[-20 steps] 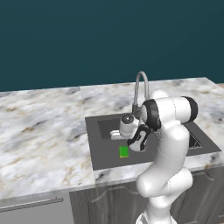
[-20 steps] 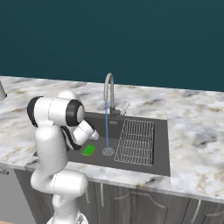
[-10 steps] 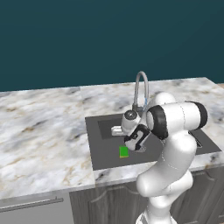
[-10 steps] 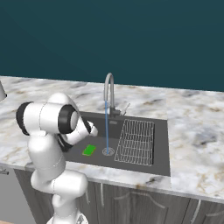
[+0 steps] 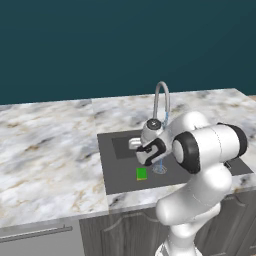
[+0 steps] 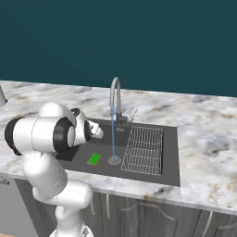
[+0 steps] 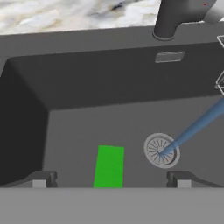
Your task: Soak the sponge with water for a few seconds and then drop it inside the sink.
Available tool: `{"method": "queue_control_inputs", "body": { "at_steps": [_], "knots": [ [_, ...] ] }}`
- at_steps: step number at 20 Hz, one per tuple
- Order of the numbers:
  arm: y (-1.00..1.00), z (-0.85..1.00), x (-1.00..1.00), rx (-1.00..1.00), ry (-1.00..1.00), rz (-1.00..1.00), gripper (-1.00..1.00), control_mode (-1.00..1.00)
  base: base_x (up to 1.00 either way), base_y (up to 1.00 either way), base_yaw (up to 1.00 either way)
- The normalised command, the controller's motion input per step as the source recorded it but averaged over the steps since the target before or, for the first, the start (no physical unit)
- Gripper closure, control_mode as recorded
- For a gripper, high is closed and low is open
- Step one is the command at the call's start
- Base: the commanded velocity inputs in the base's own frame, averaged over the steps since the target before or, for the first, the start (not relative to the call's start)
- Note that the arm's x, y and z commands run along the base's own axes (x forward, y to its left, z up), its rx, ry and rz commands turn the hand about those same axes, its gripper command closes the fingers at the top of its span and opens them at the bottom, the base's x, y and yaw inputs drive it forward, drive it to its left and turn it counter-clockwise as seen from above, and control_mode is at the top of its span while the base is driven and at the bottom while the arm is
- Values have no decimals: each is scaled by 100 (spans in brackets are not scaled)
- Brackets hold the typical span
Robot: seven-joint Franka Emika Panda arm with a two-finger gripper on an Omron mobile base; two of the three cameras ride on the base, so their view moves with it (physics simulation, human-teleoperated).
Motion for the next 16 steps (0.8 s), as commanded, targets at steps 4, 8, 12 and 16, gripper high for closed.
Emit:
{"method": "queue_control_inputs", "body": {
  "at_steps": [4, 8, 12, 16],
  "knots": [
    [0, 42, 1, 0, 0, 5, -100, -100, 0, 0, 0],
    [0, 43, 7, 0, 0, 5, -100, -100, 0, 0, 0],
    [3, 43, 8, 0, 2, 7, -100, -100, 0, 0, 0],
    [10, 39, 9, 0, 3, 10, -100, -100, 0, 0, 0]
  ]
}}
